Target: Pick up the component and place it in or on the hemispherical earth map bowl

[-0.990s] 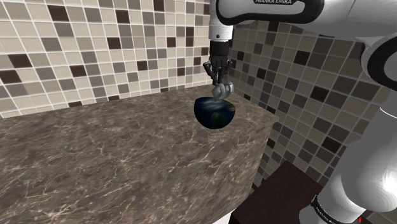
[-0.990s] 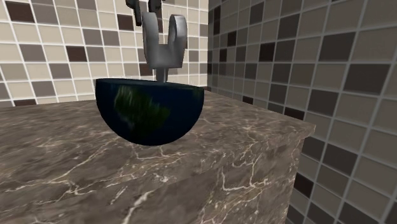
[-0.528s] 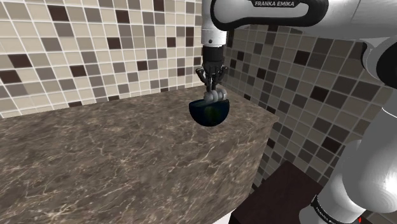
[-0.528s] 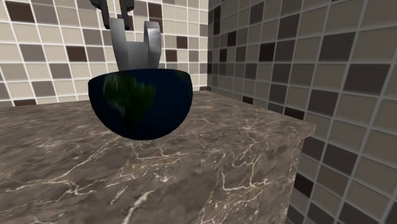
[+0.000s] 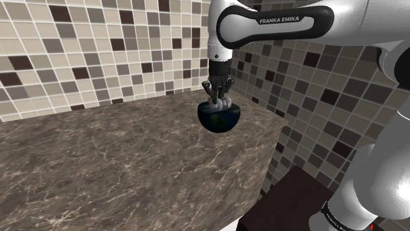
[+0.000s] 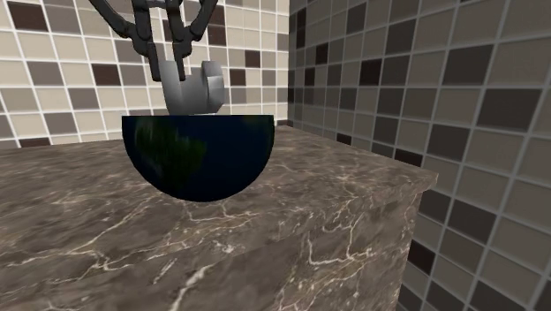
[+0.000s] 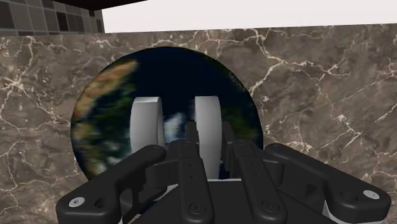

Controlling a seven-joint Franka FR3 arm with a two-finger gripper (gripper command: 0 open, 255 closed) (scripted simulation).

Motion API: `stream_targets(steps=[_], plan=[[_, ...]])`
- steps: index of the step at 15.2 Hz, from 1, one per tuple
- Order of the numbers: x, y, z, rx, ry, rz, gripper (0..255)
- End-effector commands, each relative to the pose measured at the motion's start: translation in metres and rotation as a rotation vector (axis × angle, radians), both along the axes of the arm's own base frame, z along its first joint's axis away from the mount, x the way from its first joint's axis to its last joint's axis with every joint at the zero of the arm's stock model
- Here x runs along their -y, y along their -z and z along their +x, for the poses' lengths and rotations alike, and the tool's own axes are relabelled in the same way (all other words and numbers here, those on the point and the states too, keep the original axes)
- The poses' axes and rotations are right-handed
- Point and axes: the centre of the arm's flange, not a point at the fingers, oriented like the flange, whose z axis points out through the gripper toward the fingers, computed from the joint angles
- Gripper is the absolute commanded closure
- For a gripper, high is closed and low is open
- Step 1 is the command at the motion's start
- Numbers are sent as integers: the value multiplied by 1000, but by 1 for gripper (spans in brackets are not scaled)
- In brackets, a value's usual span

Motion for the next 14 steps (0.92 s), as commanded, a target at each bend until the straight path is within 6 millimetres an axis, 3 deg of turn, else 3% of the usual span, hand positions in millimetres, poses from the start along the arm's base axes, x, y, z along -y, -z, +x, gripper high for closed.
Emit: stream_targets(steps=[1,8,9,14], plan=[[-1,8,1,-2,0,-1,255],[-1,8,1,-2,0,-1,255],[-1,7,1,-2,0,-1,0],[-1,8,1,-2,0,-1,0]])
